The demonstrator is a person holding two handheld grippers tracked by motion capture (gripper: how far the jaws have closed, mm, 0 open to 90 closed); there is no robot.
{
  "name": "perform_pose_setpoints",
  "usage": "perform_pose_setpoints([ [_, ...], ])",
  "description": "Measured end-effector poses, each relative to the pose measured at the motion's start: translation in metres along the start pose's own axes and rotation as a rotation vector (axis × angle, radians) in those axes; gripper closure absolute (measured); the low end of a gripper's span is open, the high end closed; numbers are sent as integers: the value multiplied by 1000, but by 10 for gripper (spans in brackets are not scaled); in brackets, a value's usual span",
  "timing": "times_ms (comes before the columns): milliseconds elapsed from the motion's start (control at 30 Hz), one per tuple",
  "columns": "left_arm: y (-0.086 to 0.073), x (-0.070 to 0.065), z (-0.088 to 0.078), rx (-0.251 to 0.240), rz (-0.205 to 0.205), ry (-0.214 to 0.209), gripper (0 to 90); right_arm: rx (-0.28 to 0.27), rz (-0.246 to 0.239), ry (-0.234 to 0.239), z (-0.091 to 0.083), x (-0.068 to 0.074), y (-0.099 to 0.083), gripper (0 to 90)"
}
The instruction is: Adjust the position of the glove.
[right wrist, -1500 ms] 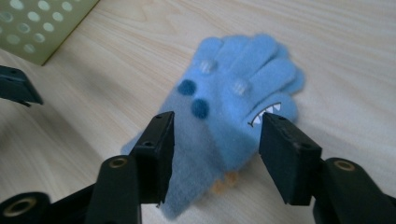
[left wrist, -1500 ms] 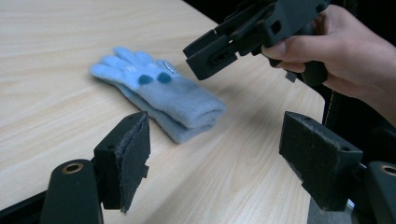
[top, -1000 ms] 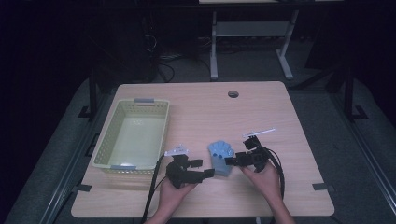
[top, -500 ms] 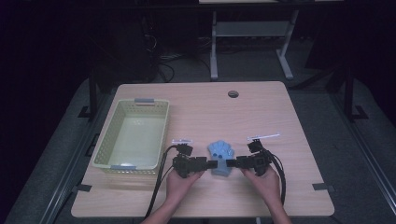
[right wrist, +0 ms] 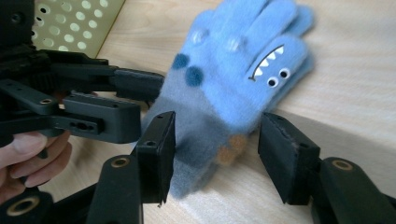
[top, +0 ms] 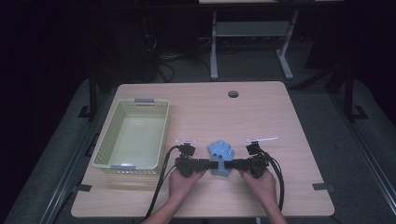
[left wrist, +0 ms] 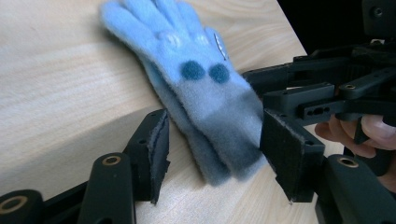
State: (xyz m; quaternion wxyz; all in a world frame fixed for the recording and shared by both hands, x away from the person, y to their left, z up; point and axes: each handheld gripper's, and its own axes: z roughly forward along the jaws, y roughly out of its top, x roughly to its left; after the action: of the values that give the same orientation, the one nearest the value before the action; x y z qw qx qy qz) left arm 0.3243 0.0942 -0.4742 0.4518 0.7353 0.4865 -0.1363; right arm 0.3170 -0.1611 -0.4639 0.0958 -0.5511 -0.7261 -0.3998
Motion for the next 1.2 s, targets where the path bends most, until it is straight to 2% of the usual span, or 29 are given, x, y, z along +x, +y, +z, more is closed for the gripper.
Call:
perform_pose_setpoints([
  [267,0,0,3,20,7,-4,482,3,13,14,3,-3,-2,468],
  [567,0,2,4,21,5,-12,528,-4,39,24,8,0,-4,571],
  [600,0,2,4,21,3,-15,529,-8,40,27,8,0,-5,583],
  [633,1,4,4,21,-21,-21,527,-10,38,27,8,-1,-5,589],
  [867,2,6,4,14,-54,-20,545,-18,42,39,10,-1,-6,615],
  [1200,1,9,7,18,-70,-45,621,-31,43,51,13,0,-8,628],
])
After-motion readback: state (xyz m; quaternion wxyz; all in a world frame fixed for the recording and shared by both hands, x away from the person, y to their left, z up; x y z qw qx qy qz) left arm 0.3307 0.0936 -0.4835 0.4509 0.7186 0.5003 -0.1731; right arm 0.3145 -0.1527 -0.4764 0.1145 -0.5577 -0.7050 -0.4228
